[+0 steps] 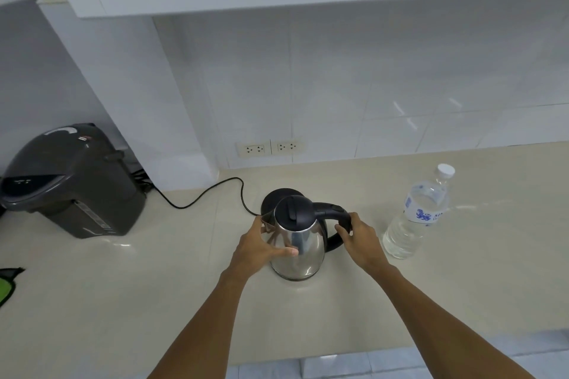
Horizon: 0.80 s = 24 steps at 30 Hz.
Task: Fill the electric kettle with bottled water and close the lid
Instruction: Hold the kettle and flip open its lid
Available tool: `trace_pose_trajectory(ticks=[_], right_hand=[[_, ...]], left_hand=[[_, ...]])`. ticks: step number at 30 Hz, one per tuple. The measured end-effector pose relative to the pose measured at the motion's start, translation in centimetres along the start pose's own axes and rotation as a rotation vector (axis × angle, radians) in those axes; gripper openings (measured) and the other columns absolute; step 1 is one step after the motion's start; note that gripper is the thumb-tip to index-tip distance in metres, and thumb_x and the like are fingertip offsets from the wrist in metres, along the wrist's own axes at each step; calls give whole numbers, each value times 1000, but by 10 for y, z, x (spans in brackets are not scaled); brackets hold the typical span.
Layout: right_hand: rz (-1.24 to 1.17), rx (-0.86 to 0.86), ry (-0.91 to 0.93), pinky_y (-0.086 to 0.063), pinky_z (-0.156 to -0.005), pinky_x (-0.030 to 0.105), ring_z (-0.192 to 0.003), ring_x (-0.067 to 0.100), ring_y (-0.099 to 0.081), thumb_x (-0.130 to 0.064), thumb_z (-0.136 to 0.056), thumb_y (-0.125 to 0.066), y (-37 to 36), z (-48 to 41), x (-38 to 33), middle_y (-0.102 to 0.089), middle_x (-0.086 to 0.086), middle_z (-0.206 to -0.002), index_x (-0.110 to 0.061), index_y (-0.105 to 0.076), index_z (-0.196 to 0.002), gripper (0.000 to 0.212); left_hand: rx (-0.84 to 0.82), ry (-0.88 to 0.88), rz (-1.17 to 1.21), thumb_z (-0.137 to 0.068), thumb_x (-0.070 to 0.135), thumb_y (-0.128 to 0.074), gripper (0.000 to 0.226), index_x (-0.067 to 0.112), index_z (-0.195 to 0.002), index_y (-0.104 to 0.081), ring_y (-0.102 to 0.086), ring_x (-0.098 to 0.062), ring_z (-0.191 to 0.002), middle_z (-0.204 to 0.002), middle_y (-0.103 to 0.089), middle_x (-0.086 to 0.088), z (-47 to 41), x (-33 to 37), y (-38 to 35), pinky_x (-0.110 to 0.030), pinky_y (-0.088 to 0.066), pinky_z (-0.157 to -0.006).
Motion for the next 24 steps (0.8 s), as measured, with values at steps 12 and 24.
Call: trace_pose_trajectory(ticks=[12,24], right_hand=[[103,170,161,-49,-95,43,-112,28,-61,-51,-89,-49,30,-4,-114,-70,3,-118,-19,-59,-129,52],[390,6,305,-47,-95,37,-95,26,-62,-36,-81,-63,-6,-1,-166,-71,8,-101,-9,-64,-117,45]], left_hand=[[16,-28,41,-57,27,-106,112,25,-148,-40,-59,-13,-124,-120,-58,21,1,11,-6,-26,-50,-96],[11,-77,7,-58,26,-105,106,22,-144,-43,-61,-15,-119,-118,-62,10,3,20,-4,-22,-50,-90]])
Point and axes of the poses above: each hand's wrist, its own z-axis away from the middle knuckle, its own y-axis out of the back of the hand, x = y × z, the point moved 10 cm from there along -z, towards the middle knuckle
